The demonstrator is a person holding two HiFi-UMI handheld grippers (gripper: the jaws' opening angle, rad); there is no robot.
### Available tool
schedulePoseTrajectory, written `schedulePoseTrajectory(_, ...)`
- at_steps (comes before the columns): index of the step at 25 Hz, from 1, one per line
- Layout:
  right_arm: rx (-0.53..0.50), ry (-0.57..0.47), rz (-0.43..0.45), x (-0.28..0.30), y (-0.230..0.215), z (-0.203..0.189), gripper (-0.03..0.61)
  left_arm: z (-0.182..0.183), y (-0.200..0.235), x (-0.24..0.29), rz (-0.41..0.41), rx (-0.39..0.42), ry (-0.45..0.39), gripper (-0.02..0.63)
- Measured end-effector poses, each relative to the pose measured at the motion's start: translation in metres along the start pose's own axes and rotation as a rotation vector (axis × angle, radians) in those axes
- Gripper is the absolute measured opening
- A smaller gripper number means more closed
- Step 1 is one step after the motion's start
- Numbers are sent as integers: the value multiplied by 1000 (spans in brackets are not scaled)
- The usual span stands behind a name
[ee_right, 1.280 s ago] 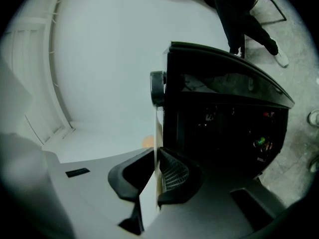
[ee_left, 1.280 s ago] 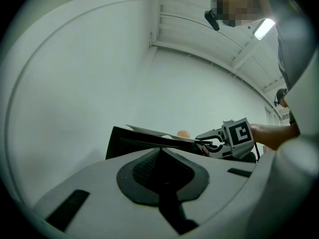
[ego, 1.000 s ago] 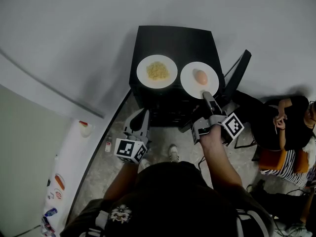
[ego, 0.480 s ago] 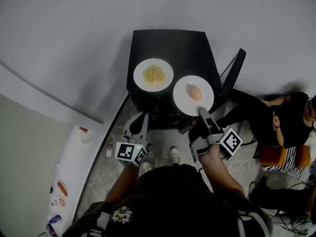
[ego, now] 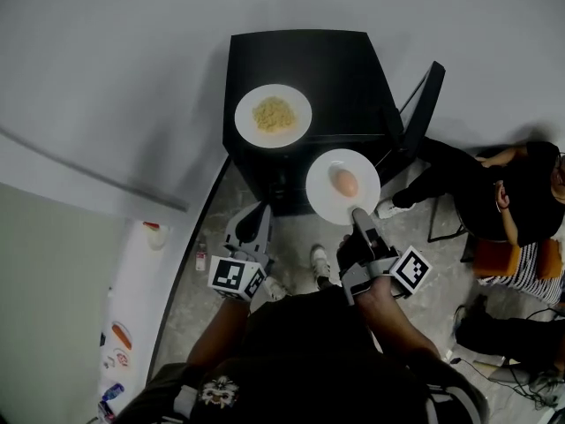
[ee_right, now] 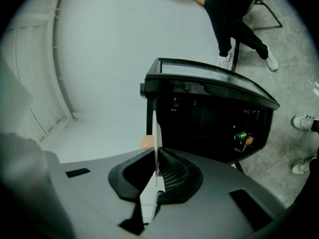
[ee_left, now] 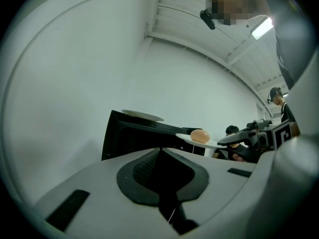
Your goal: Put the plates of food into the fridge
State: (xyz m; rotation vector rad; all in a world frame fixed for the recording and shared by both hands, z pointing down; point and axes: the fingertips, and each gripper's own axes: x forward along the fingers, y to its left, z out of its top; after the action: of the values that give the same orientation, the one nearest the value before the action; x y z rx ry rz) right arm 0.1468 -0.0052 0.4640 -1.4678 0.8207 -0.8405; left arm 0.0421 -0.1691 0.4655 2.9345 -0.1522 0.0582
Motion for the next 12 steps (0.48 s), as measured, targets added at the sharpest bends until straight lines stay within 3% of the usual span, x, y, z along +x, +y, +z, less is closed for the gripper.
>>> schedulePoseTrajectory(12,-18,-48,-91,6,-72,4,32,-23,-2,-11,-34,13,57,26)
